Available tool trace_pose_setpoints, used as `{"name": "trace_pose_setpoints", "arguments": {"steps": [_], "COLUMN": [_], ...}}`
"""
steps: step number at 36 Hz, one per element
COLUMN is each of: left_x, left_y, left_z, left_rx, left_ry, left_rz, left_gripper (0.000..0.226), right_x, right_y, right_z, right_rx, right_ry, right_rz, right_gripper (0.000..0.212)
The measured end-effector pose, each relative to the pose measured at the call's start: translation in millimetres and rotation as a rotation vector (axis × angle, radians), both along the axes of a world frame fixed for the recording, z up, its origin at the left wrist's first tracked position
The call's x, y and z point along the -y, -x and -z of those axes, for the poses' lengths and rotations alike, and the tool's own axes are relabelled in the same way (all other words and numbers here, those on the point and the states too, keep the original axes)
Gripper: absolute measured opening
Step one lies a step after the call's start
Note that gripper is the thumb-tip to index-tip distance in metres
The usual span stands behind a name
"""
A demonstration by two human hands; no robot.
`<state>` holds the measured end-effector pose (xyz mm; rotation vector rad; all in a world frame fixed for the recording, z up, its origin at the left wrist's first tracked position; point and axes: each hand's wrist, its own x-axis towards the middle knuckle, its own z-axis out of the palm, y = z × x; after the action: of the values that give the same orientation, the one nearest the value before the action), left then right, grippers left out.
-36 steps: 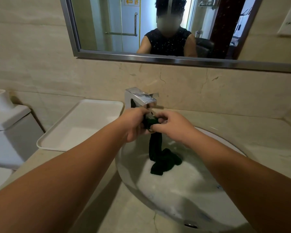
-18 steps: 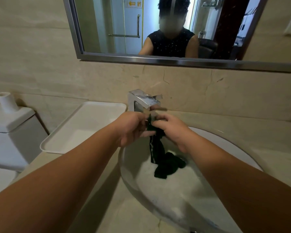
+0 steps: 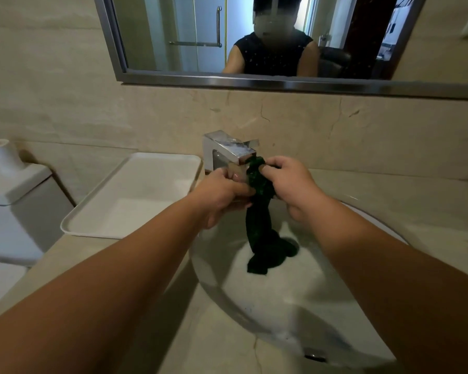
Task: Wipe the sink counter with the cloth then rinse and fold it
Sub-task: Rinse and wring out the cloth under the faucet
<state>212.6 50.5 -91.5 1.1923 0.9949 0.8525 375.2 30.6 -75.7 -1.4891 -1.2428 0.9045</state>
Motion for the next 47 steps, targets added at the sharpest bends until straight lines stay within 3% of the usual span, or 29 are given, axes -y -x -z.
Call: {"name": "trace_pose_setpoints", "arguments": {"steps": [4,8,13,16,20,22,27,31,34,36,39,42,45,47], "left_x": [2,5,5,2,-2,-4,1,5,2,0,-2,-3,-4,-3], "left_y": [-2,-13,-15,-8,-1,-2,-10,-20,-24,-24,-24,-24,-21,-18], "left_z": [13,23,31,30,22,19,9,7,13,17,20,17,18,20], "left_rx": [-0.236,-0.288,-0.427,-0.337,-0.147,-0.076,0.11,0.176,0.126,0.095,0.075,0.068,0.033,0.05], "left_ry": [-0.042,-0.029,-0.067,-0.023,0.027,0.042,0.105,0.123,0.125,0.127,0.112,0.101,0.082,0.096], "left_rz": [0.151,0.197,0.115,0.07,0.017,0.004,0.036,0.039,0.034,0.051,0.097,0.09,0.073,0.116], "left_gripper": [0.053,0.048,0.048,0.032,0.019,0.025,0.032,0.025,0.027,0.031,0.032,0.03,0.029,0.034], "right_x": [5,3,1,-2,-2,1,17,31,29,26,19,13,9,10], "right_y": [-4,-12,-37,-60,-80,-84,-78,-74,-68,-59,-45,-34,-31,-31], "right_z": [-16,-45,-72,-69,-42,-21,20,34,32,25,16,16,15,11], "right_rx": [-0.292,-0.558,-0.687,-0.741,-0.625,-0.505,-0.24,0.132,0.485,0.404,0.086,0.153,0.246,0.147], "right_ry": [0.006,-0.073,-0.149,-0.144,-0.05,0.056,0.283,0.454,0.38,0.266,0.192,0.144,0.093,0.081], "right_rz": [-0.009,0.012,0.07,0.176,0.312,0.339,0.22,-0.025,-0.114,-0.152,-0.252,-0.263,-0.201,-0.17], "right_gripper": [0.019,0.016,0.013,0.022,0.03,0.034,0.014,0.014,0.02,0.036,0.031,0.036,0.019,0.016]}}
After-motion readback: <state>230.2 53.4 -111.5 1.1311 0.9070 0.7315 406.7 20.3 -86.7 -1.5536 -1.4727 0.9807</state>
